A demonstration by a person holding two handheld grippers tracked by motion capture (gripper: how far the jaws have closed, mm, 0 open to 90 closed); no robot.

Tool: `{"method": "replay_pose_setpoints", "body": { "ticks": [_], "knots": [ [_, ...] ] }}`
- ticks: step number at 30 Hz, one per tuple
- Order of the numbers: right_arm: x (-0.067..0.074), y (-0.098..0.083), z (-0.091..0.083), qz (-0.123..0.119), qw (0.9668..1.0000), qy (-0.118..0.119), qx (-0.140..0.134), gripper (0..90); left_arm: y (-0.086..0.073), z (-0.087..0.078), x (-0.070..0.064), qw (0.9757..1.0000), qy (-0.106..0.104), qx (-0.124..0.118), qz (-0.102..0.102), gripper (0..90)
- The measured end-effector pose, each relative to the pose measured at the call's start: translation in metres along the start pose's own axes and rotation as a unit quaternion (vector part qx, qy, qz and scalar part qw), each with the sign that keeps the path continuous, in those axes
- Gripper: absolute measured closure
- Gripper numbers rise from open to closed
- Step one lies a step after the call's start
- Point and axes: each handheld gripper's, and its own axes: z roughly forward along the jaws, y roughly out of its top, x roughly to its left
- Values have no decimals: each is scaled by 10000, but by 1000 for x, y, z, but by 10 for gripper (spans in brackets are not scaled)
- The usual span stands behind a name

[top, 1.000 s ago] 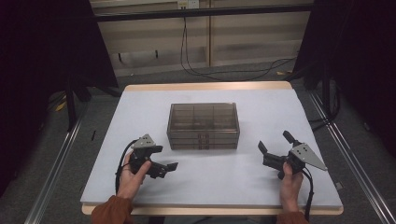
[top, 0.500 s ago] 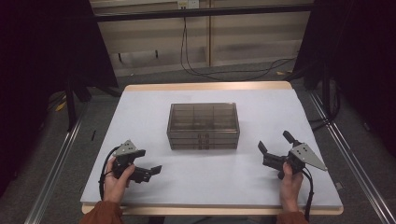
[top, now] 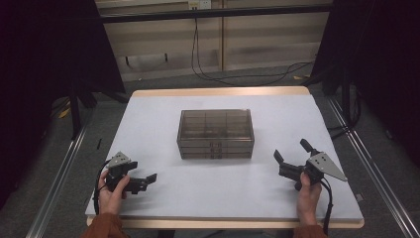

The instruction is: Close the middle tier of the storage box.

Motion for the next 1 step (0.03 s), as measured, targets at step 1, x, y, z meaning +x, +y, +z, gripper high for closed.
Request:
{"method": "replay_pose_setpoints", "body": {
  "ticks": [1],
  "knots": [
    [0,0,0,13,10000,1,3,0,-1,1,1,10000,39,15,-3,20]
  ]
}}
